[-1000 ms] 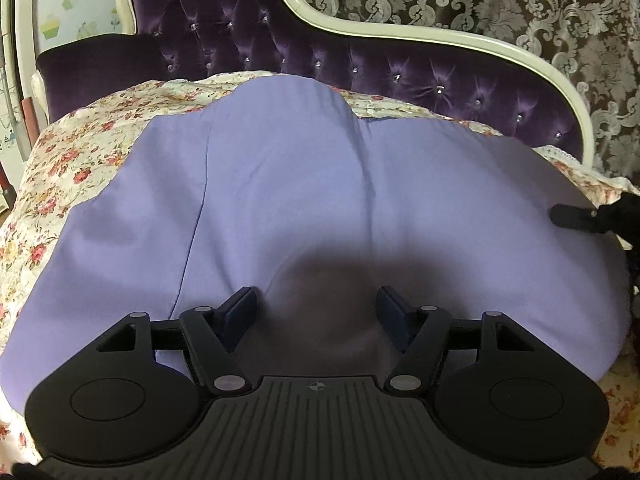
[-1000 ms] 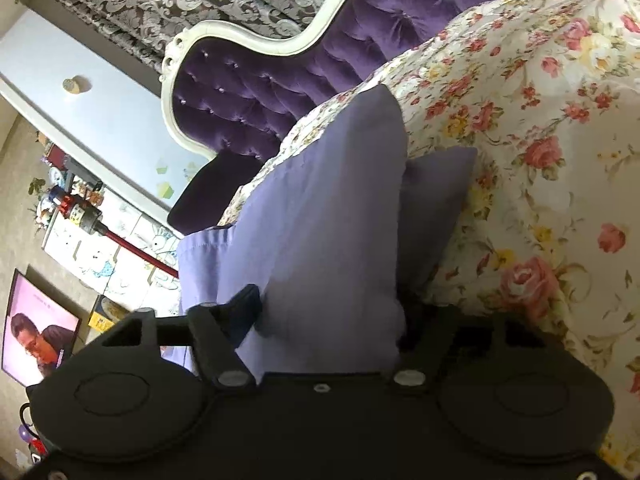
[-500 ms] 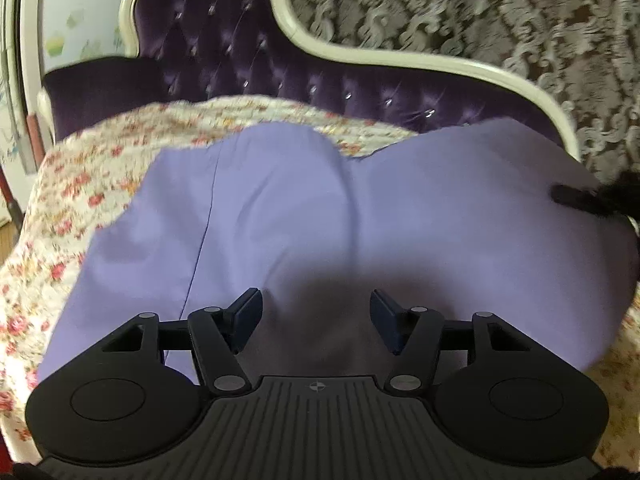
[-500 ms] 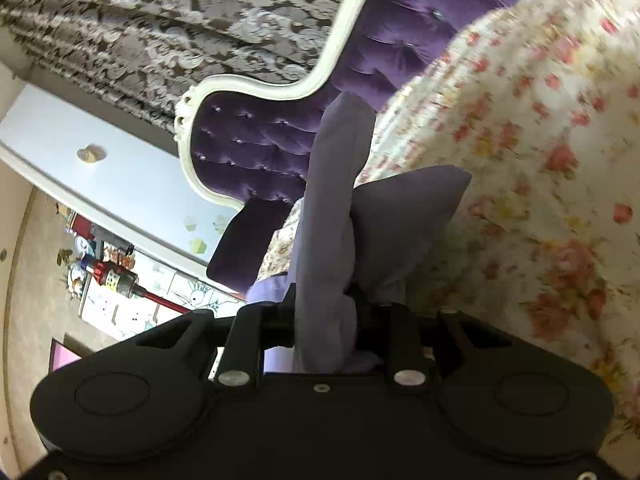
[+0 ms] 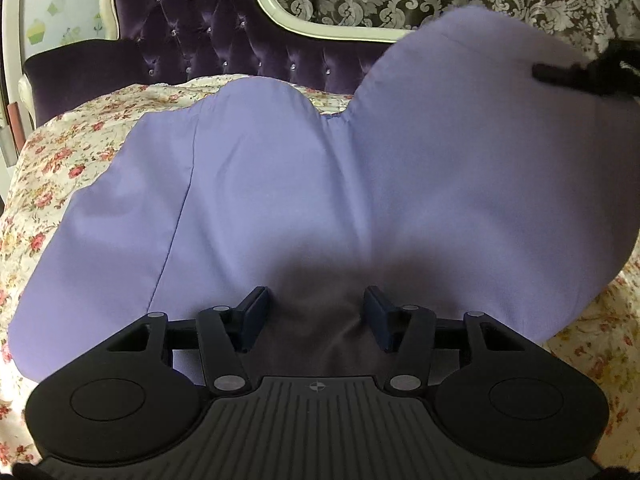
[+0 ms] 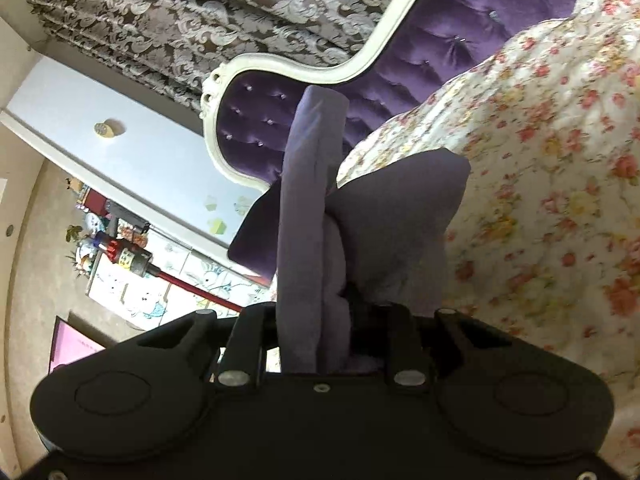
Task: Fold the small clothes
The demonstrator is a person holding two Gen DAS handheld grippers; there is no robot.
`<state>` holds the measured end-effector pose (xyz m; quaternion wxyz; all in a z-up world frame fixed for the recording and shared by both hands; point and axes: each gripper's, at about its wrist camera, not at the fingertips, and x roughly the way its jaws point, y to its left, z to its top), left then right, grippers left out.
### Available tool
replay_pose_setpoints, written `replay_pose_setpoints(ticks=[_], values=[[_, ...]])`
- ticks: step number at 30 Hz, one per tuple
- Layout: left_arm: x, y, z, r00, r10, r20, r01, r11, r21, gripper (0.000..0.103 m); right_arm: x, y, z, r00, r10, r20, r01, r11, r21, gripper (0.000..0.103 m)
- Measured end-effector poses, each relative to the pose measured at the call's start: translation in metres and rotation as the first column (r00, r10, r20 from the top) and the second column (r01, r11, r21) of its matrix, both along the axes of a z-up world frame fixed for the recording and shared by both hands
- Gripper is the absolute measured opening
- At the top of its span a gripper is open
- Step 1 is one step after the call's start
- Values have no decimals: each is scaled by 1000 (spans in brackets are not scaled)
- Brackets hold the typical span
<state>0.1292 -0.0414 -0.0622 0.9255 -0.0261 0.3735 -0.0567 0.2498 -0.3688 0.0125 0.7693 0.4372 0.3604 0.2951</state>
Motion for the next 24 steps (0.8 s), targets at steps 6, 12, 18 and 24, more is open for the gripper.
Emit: replay_pose_setpoints(ticks=[6, 12, 18, 24], values=[[-2, 5, 1, 1000, -7, 11, 7, 999, -34, 51, 2, 36, 21, 998, 66, 19, -66, 998, 4, 32], [-6, 17, 3, 999, -28, 20, 30, 995, -93, 50, 4, 95, 30, 984, 175, 36, -173, 984, -40, 32], [-30, 61, 17, 999, -6, 33, 11, 983, -181, 50, 2, 157, 27, 962, 270, 48, -261, 955, -142, 32], [-55, 121, 34, 987, 132, 87, -123, 987, -100, 50, -6, 208, 24, 945, 315, 90, -276, 913, -300, 32]])
